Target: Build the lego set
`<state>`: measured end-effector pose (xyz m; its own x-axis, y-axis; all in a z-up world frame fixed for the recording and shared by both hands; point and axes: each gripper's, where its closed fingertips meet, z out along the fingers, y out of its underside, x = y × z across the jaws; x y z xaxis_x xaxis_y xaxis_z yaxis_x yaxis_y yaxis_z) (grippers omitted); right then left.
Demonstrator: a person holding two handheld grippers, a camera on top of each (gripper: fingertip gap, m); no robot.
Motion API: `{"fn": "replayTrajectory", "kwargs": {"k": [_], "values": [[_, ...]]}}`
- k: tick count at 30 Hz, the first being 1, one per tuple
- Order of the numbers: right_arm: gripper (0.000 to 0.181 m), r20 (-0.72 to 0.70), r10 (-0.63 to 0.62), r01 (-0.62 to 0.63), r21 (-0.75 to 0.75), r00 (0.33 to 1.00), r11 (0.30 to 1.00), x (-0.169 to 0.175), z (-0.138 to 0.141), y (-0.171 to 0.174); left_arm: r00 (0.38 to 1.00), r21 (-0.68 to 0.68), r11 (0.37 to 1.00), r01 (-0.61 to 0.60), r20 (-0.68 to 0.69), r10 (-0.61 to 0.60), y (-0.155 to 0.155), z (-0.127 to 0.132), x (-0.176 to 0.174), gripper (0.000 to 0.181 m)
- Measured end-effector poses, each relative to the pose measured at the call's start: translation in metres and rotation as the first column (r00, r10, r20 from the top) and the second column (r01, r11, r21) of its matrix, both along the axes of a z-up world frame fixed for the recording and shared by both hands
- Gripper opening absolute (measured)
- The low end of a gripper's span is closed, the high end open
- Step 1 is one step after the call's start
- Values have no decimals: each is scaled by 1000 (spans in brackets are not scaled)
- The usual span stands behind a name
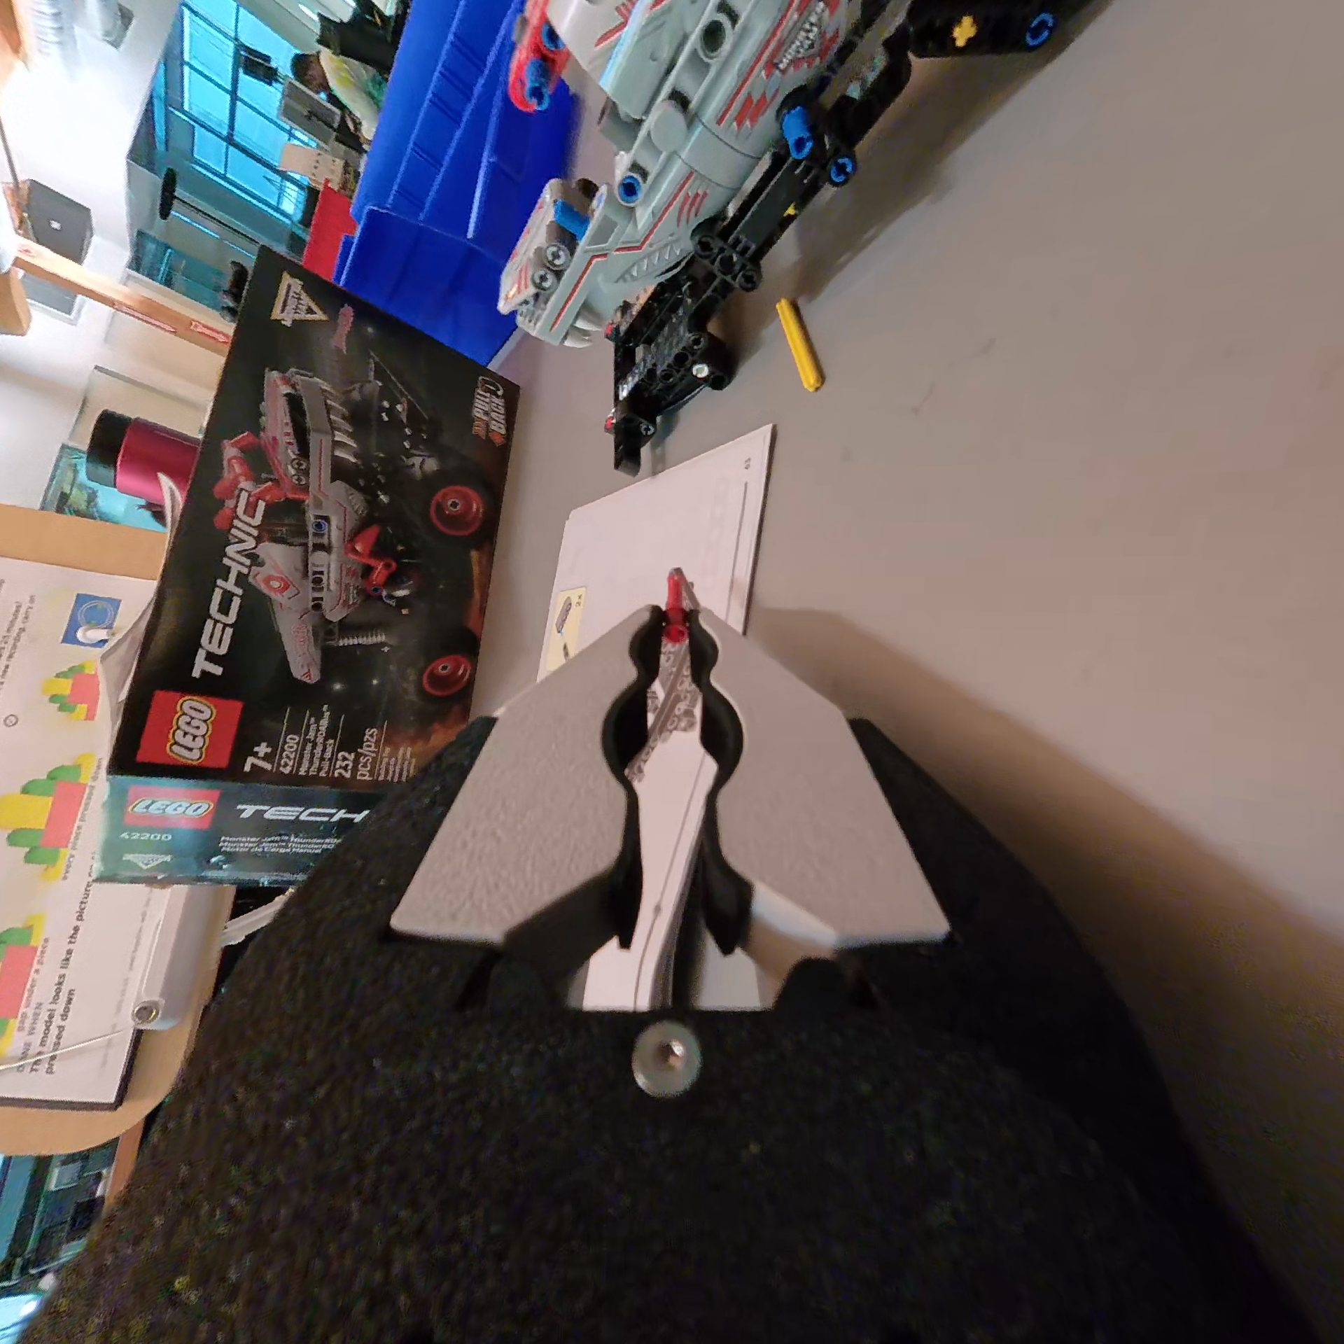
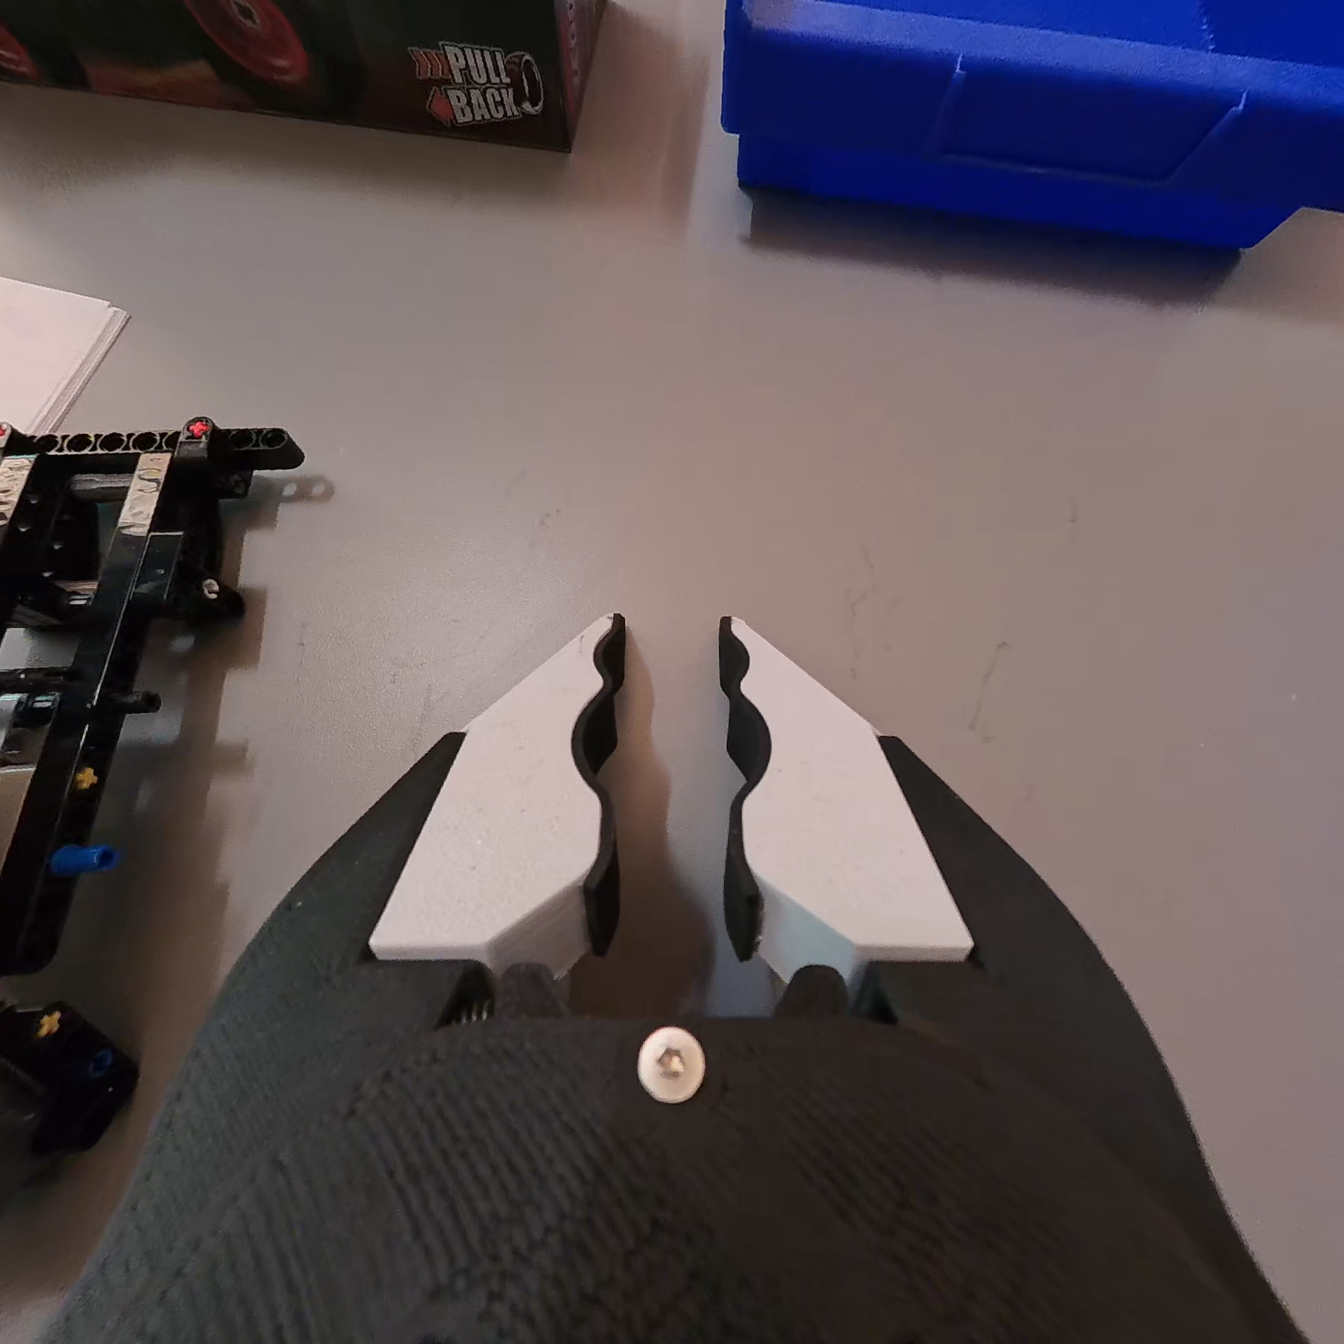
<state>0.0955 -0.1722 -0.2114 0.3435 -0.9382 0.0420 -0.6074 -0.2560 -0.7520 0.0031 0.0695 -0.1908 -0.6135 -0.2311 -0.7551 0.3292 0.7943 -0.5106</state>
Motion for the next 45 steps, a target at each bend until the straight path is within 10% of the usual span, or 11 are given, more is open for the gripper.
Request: {"fn": "replayTrajectory", "kwargs": {"k": [33, 45], "values": [[24, 12, 2, -1, -26, 1000, 1000, 0, 1, 1, 992, 2, 999, 47, -114, -47, -7, -10, -11, 16], [26, 11, -4, 4, -24, 1000, 1000, 0, 1, 0, 959, -412, 898, -155, -282, 36, 82, 92, -8, 19]]}}
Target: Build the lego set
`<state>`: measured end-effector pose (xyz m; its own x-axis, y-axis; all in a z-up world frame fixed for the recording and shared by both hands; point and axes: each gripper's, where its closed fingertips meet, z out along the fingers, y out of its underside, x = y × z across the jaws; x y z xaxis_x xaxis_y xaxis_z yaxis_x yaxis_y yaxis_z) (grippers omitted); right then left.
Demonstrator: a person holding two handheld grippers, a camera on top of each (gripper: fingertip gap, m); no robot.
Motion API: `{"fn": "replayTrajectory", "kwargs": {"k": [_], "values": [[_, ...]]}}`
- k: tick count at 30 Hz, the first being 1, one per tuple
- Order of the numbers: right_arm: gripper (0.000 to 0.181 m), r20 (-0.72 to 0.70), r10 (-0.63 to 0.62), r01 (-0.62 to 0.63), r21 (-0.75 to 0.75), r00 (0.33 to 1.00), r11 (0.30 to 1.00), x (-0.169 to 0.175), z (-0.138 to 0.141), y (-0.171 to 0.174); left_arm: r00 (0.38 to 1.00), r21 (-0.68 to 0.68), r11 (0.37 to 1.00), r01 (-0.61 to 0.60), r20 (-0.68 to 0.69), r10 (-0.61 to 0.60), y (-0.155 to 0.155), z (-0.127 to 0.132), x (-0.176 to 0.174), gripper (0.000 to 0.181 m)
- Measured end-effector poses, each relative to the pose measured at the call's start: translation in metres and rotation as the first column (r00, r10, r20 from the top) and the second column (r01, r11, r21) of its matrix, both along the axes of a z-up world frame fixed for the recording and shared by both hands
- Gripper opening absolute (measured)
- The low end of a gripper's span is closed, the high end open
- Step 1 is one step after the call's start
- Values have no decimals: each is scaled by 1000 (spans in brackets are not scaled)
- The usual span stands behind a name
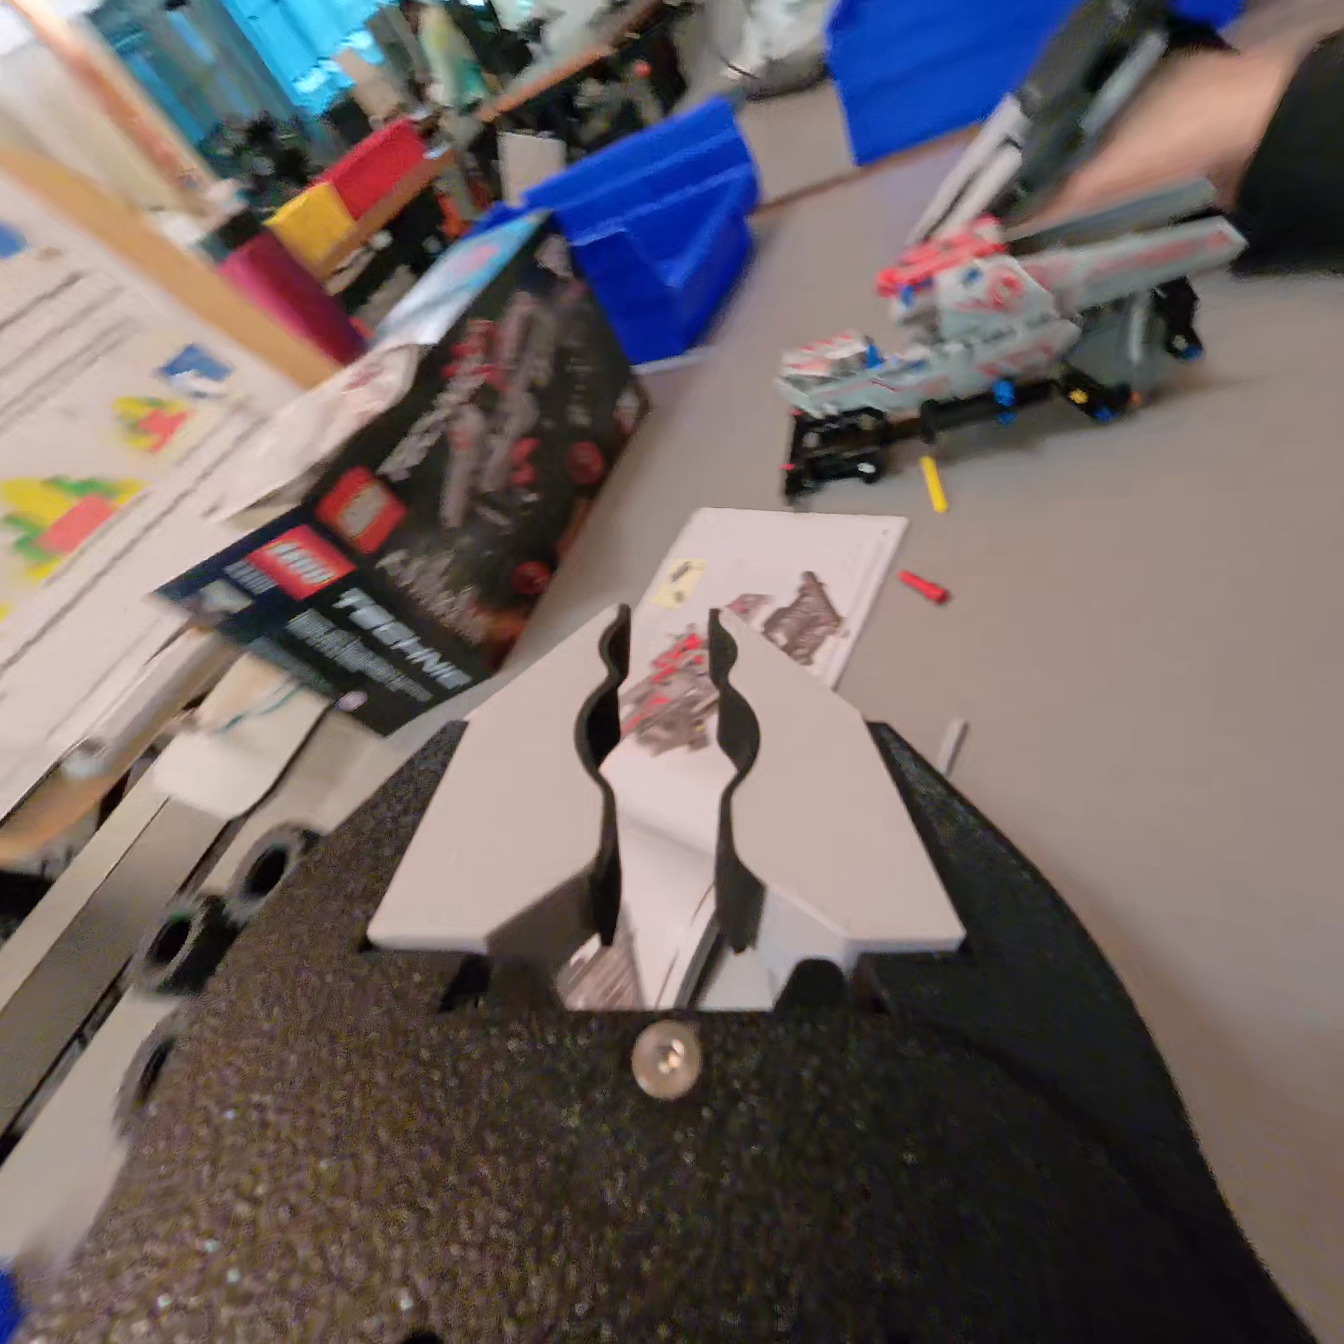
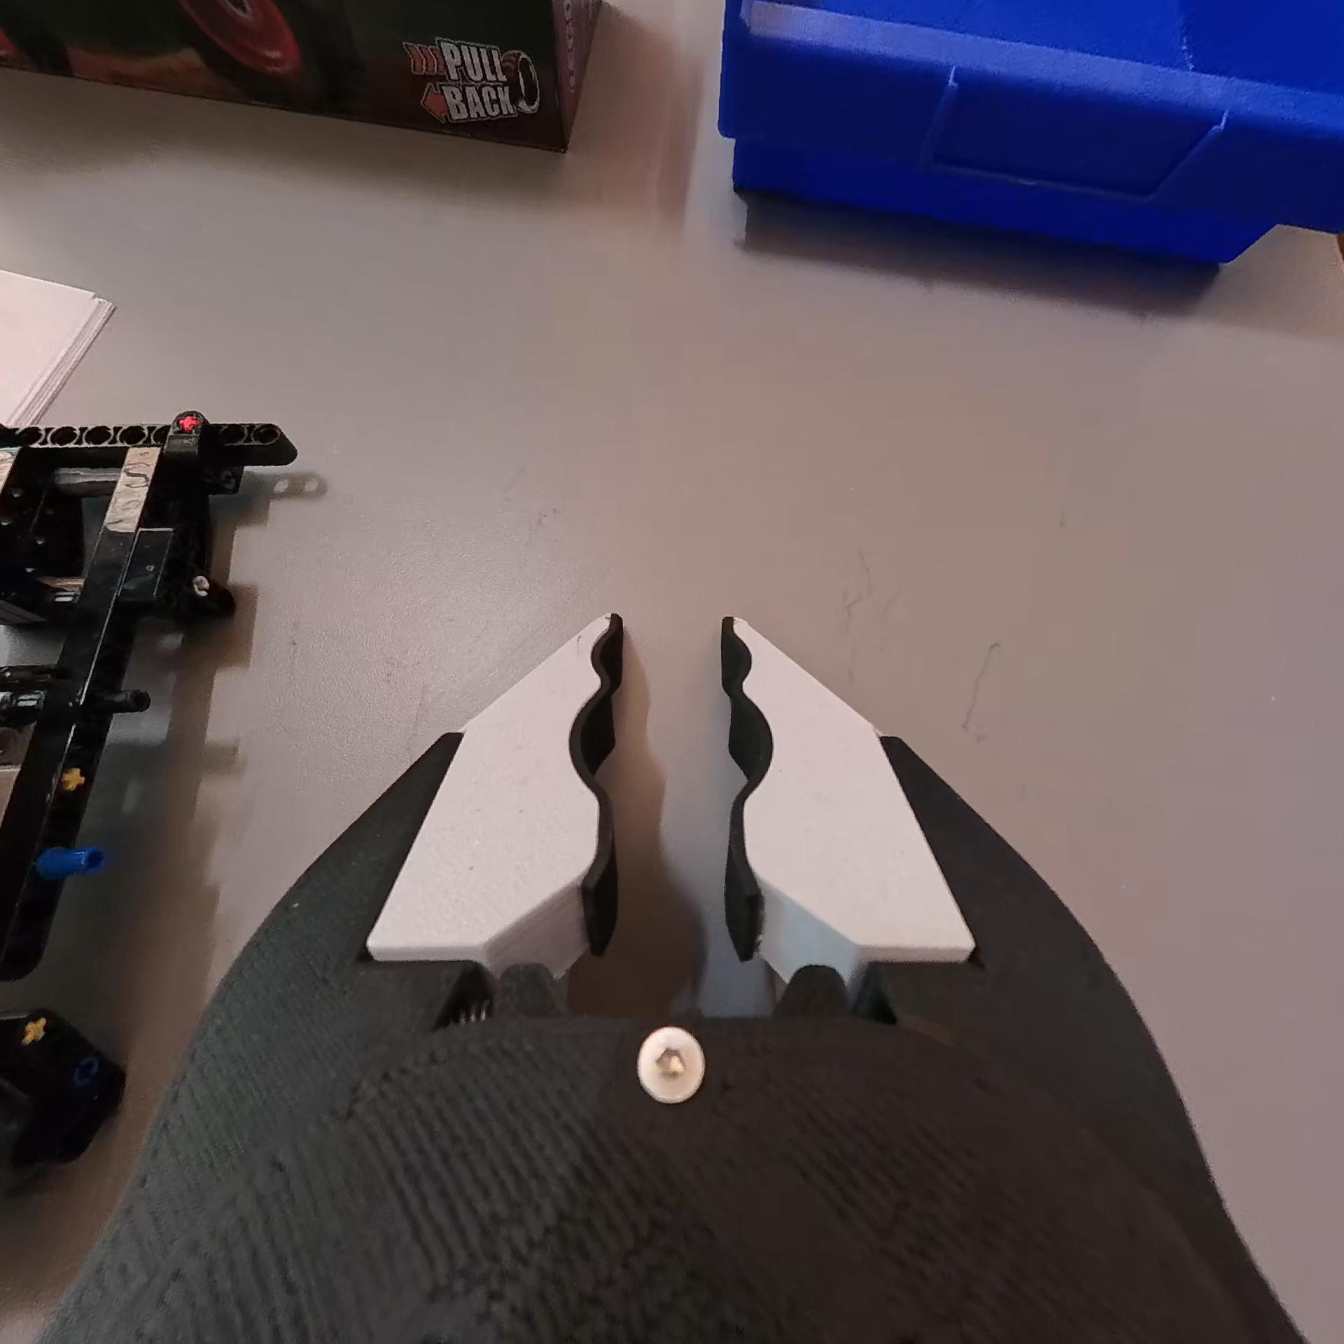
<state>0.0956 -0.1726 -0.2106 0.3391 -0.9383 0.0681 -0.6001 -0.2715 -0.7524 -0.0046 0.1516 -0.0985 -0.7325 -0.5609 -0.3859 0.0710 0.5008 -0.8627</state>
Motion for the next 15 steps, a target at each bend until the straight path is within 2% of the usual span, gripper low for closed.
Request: {"fn": "replayTrajectory", "kwargs": {"k": [3, 5, 7, 9, 10, 12, 14, 15], "values": [[25, 0, 1, -1, 1, 1000, 1000, 0, 0, 0, 990, -82, 987, -137, 8, 138, 56, 34, 2, 17], [25, -2, 2, -2, 4, 1000, 1000, 0, 0, 0, 966, -105, 962, -251, 29, 255, 107, 59, 3, 15], [23, -7, 9, -9, 13, 1000, 1000, 0, 0, 1, 901, -89, 902, -422, 66, 428, 177, 83, 8, 14], [23, -10, 9, -8, 18, 1000, 1000, 0, -1, 1, 807, -59, 812, -581, 84, 584, 256, 102, 14, 12], [24, -10, 7, -7, 19, 1000, 1000, 0, -1, 1, 766, -24, 768, -640, 51, 641, 293, 103, 18, 12], [23, -9, 10, -9, 17, 1000, 1000, 0, -1, 1, 707, 46, 713, -700, -101, 700, 352, 88, 25, 12], [23, -3, 10, -10, 5, 1000, 1000, 0, 0, 2, 667, 56, 702, -710, -268, 695, 387, 64, 34, 13], [22, 1, 11, -11, -5, 1000, 1000, 0, 0, 2, 670, 50, 722, -690, -332, 664, 393, 51, 40, 13]]}}
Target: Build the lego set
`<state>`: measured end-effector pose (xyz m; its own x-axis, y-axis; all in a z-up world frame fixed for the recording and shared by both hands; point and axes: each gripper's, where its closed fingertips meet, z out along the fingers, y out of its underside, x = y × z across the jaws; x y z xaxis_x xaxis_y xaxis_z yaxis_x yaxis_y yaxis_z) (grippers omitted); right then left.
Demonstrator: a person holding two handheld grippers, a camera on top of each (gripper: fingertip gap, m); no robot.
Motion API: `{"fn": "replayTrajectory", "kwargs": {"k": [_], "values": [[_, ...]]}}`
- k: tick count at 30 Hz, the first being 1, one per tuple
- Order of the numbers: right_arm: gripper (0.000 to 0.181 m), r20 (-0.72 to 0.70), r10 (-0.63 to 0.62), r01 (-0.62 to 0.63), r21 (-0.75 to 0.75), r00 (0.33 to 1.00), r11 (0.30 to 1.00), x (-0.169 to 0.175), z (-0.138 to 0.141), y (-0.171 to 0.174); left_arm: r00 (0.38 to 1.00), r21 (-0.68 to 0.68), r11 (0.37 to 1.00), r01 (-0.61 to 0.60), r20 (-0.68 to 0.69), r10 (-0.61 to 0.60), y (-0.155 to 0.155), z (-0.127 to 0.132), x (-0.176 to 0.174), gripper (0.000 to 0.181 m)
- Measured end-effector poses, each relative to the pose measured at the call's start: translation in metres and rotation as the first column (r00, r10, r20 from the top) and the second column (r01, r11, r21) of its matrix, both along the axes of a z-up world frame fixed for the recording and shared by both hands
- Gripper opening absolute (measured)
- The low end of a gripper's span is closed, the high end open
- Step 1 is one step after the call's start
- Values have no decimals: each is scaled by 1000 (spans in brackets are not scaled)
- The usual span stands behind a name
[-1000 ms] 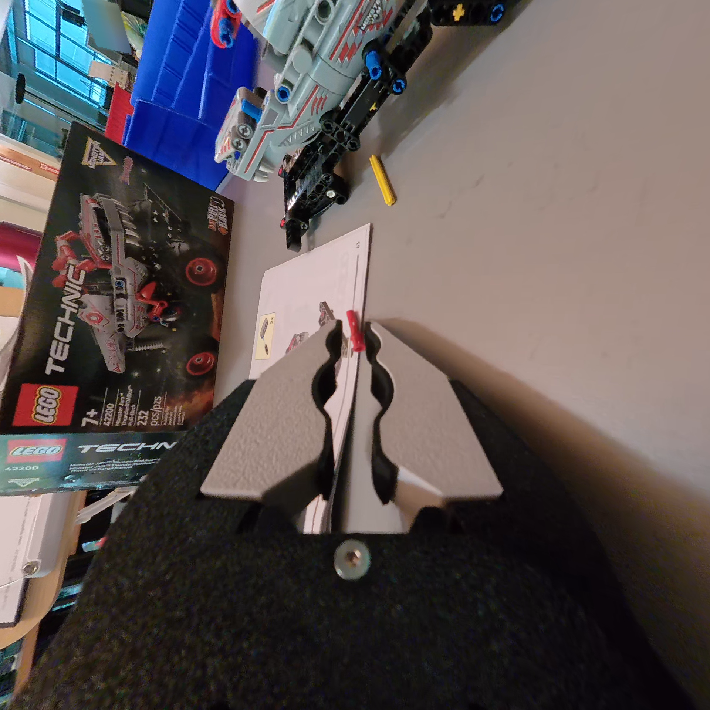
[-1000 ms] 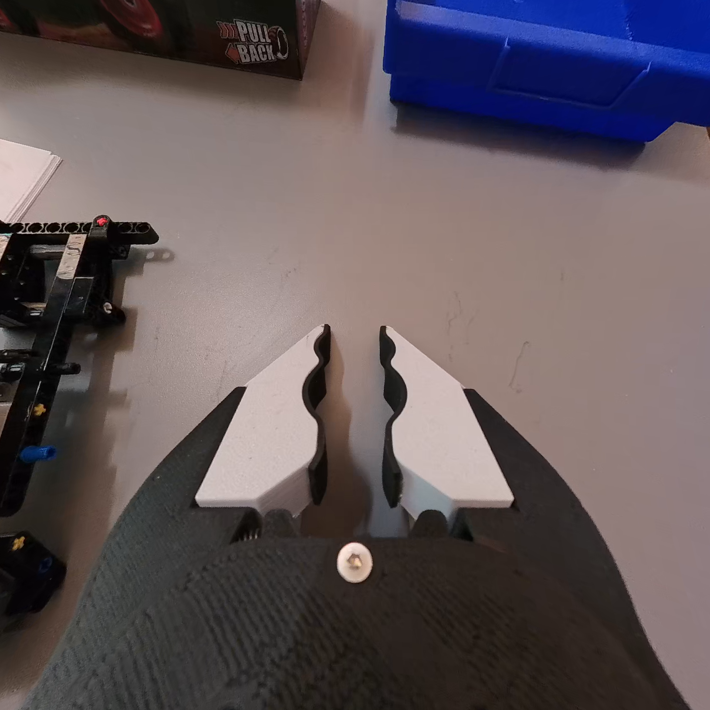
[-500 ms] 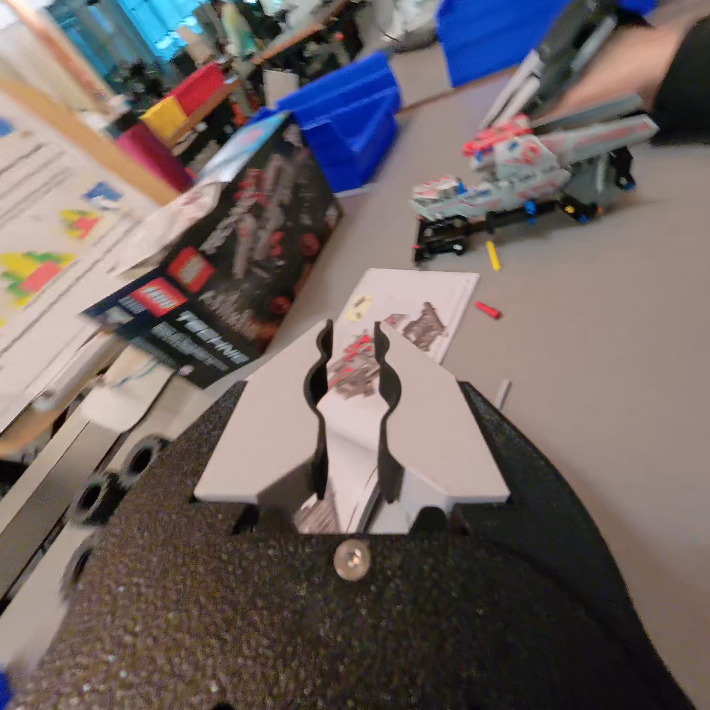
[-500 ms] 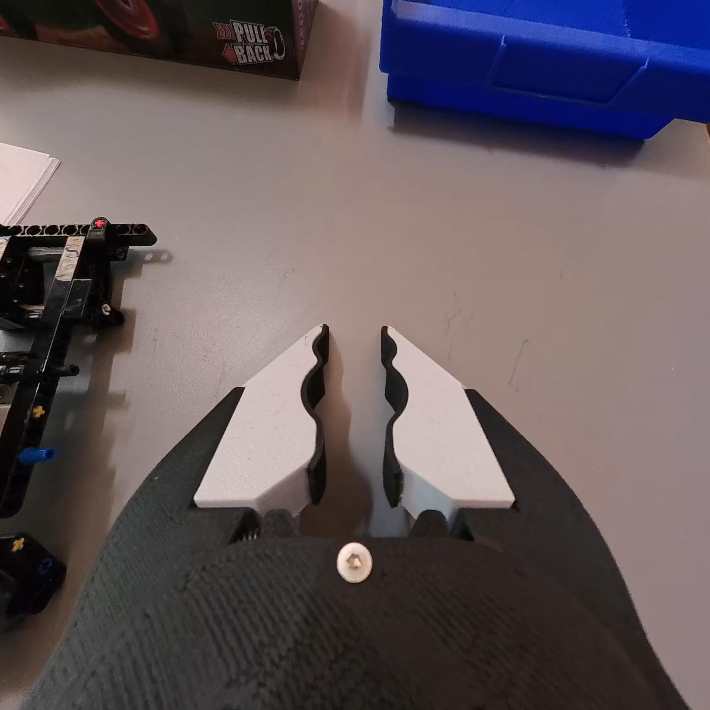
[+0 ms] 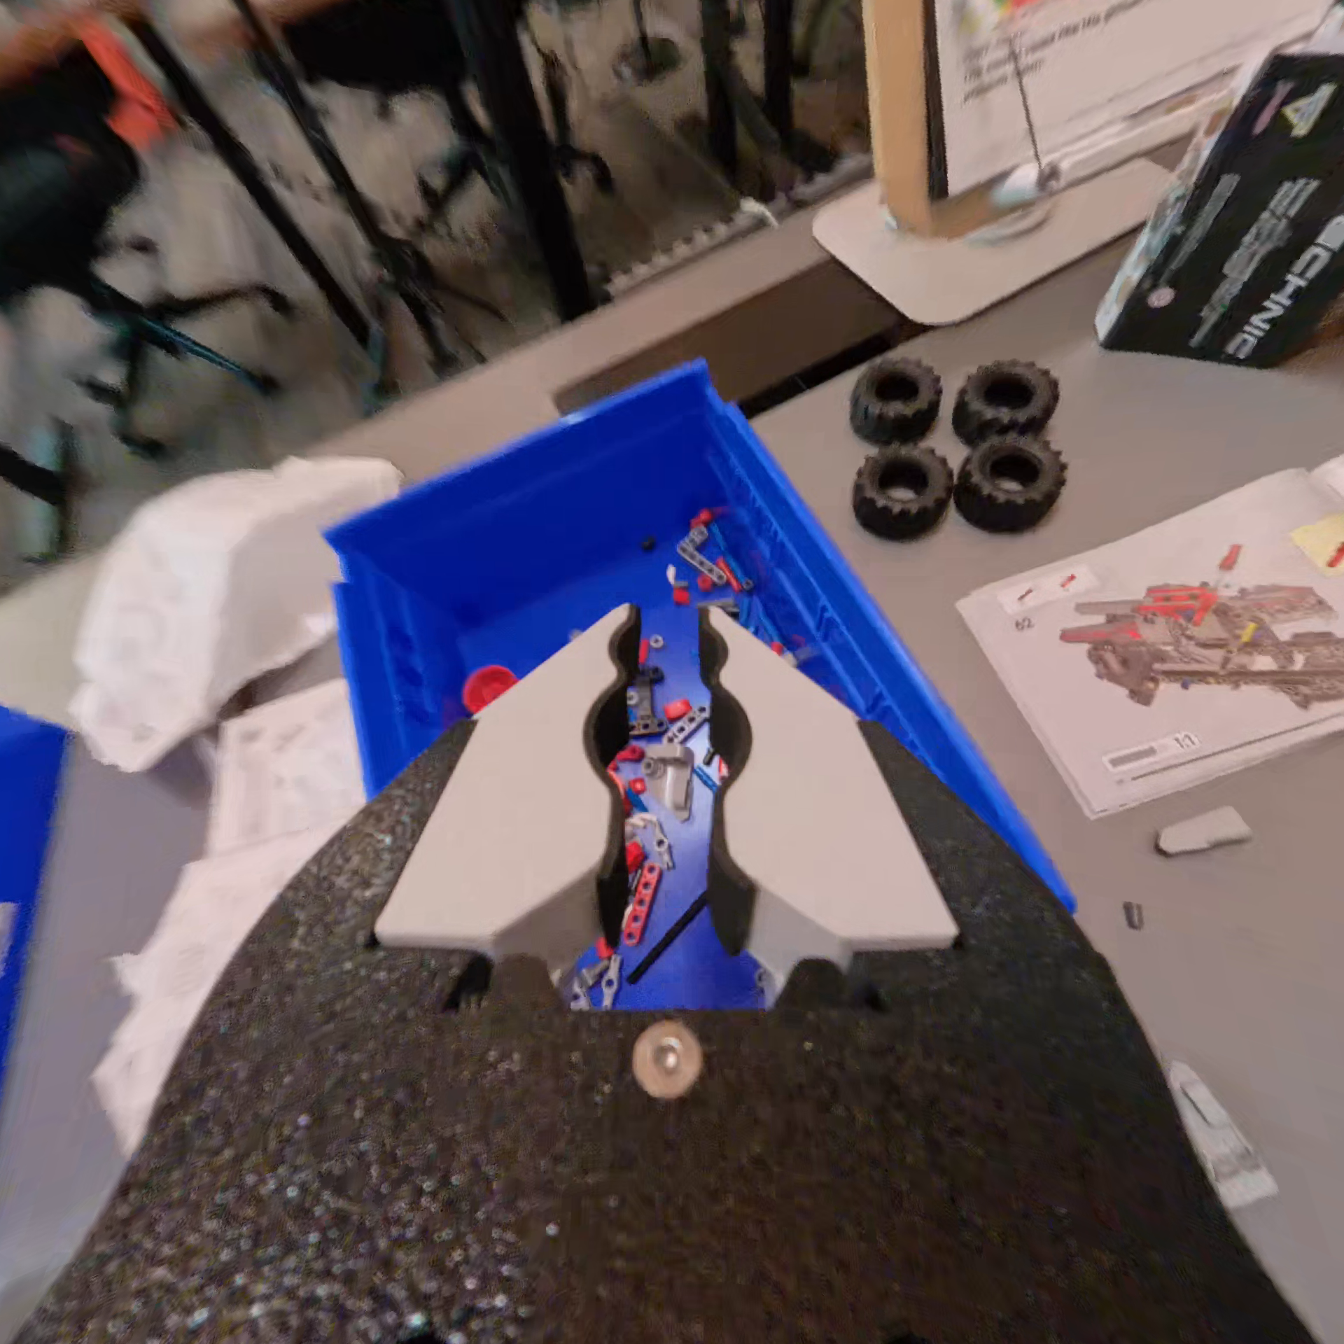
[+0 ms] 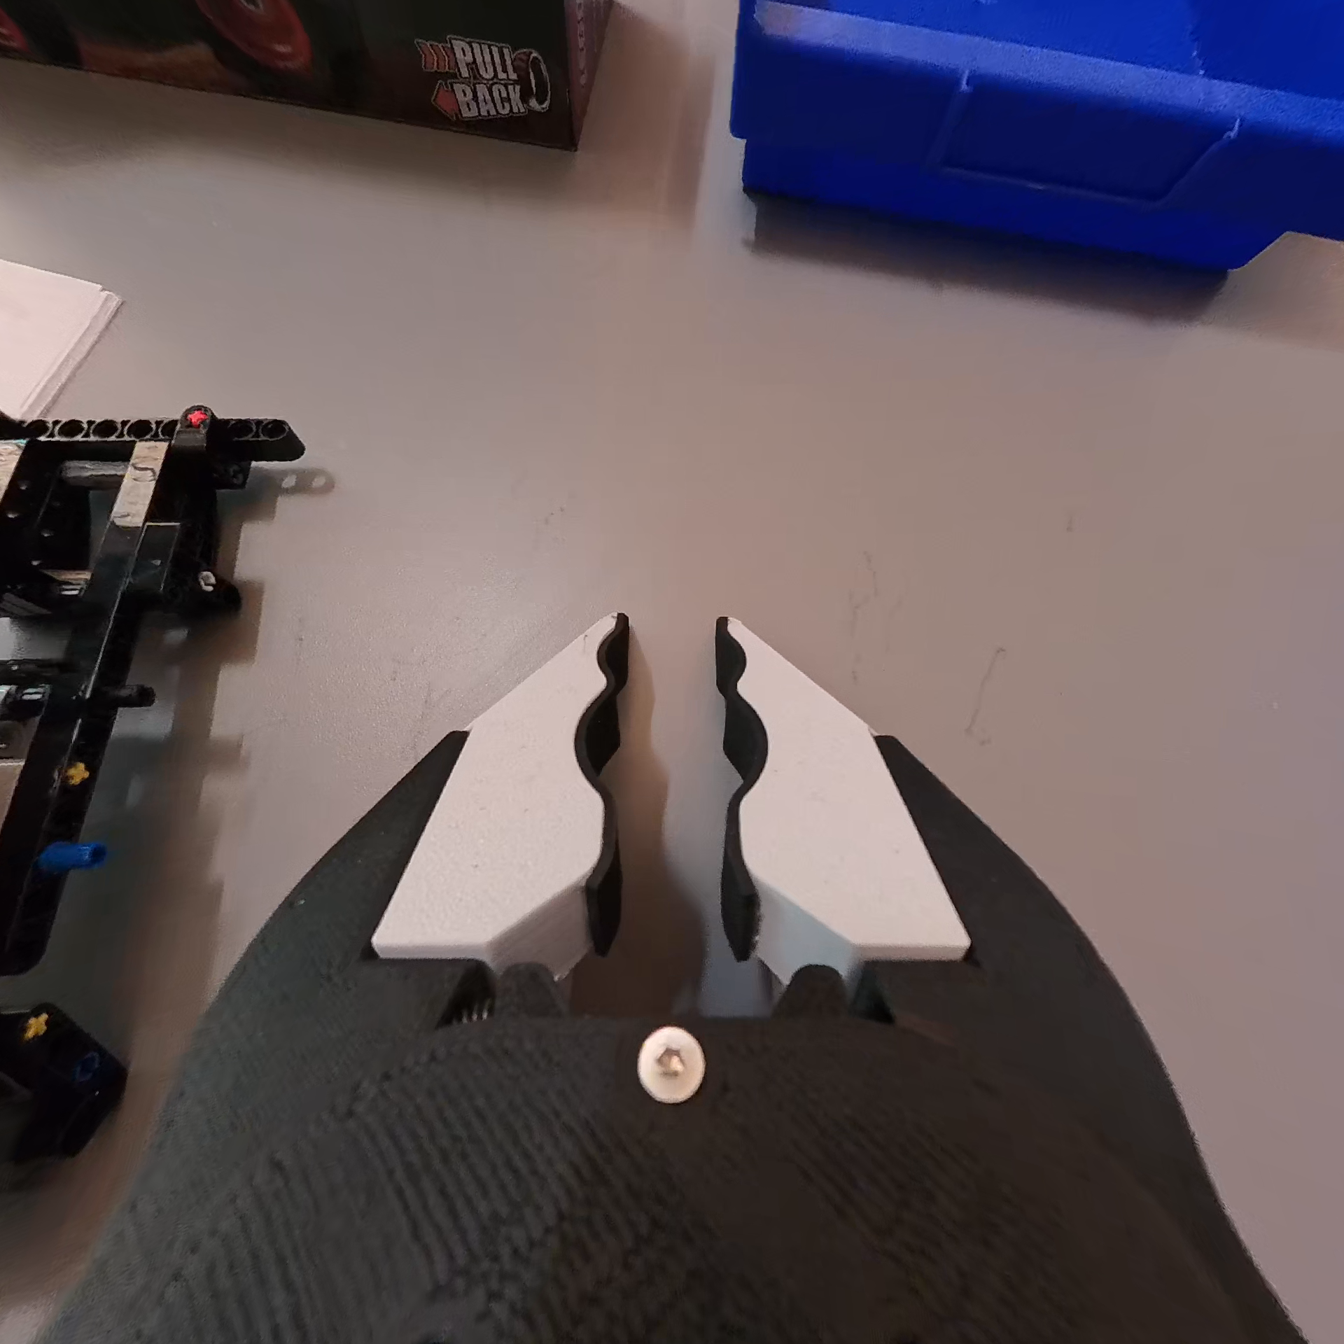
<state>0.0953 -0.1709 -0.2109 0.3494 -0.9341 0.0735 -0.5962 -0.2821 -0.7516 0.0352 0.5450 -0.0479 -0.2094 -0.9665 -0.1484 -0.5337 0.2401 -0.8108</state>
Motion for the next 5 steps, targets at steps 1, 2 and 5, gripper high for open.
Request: {"fn": "replayTrajectory", "kwargs": {"k": [1, 2, 5], "values": [[21, 5, 3, -3, -12, 1000, 1000, 0, 0, 0, 998, -40, 998, 44, -48, -46, 1, -15, 5, 12], [20, 11, 9, -9, -25, 1000, 1000, 0, 0, 1, 986, -64, 992, 104, -123, -112, -2, -32, 9, 13], [16, 32, 24, -21, -75, 999, 997, -1, 0, 3, 905, -53, 982, 179, -382, -185, 3, -88, 5, 13]]}}
